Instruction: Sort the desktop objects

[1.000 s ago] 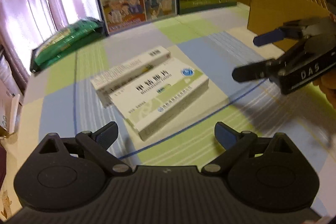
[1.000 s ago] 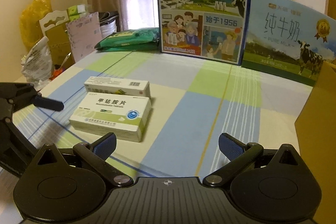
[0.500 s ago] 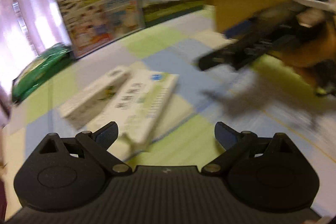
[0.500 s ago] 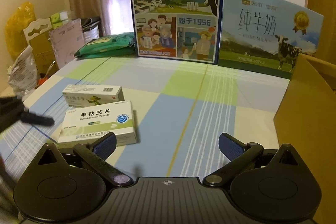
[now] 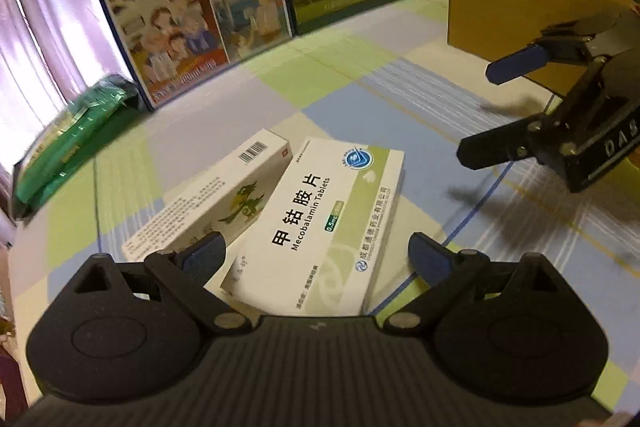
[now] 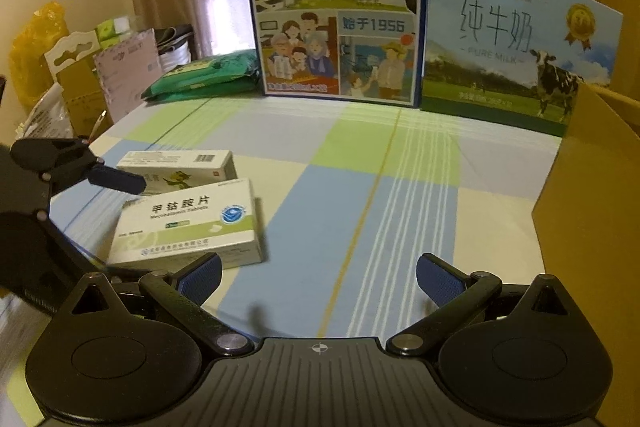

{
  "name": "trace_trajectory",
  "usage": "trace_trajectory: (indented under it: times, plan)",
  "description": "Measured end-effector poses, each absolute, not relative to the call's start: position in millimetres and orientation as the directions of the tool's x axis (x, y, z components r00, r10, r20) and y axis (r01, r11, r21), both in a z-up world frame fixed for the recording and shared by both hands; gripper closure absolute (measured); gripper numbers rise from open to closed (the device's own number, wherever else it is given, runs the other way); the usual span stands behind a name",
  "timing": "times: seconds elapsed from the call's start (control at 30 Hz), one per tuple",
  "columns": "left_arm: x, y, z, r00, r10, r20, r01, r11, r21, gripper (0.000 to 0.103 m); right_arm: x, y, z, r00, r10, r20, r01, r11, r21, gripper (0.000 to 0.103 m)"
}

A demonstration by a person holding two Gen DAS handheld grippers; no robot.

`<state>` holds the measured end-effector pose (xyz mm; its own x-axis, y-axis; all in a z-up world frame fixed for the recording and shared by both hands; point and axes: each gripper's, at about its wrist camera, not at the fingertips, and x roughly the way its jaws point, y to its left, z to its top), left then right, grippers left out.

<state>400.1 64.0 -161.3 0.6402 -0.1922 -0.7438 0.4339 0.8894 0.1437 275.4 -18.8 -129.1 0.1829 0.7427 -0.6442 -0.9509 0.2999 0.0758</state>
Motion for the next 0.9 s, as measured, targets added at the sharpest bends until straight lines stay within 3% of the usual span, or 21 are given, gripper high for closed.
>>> trace_trajectory:
  times: [0.1,0.2,0.43,0.63,0.7,0.9]
  plan:
    - [408.4,65.7,-164.1,0.6,-0.176,-0.78,0.433,0.891,0.132,0.022,275.3,-19.0,-131.9,0.175,0.736,-0.654,-0.953,0.292,0.074,0.002]
    - [405.6,65.9,-161.4,0.589,-0.177,-0.789,0.42,0.901,0.112,0.027,272.3,-18.7,-132.1,0.156,0.739,-0.655,-0.961,0.266,0.071,0.002]
    - [386.7,55.9,-156.9,0.58,-0.085,-0.811,0.34,0.929,0.146,0.031,269.0,-17.0,-132.8,0.137,0.73,-0.669,-0.97,0.237,0.06,0.002]
    - [403.6,52.0,-161.8,0.575,-0.109,-0.811,0.337,0.935,0.113,0.024,265.4,-13.8,-138.1,0.13,0.711,-0.691,-0.977,0.211,0.034,0.002]
    - [407.9,51.0,-162.5,0.578,-0.119,-0.807,0.324,0.941,0.093,0.031,265.0,-13.0,-139.2,0.126,0.71,-0.693,-0.978,0.204,0.031,0.002]
    - [391.3,49.1,-160.1,0.588,-0.09,-0.803,0.289,0.952,0.104,0.036,262.1,-12.4,-136.0,0.111,0.716,-0.689,-0.983,0.181,0.03,0.002]
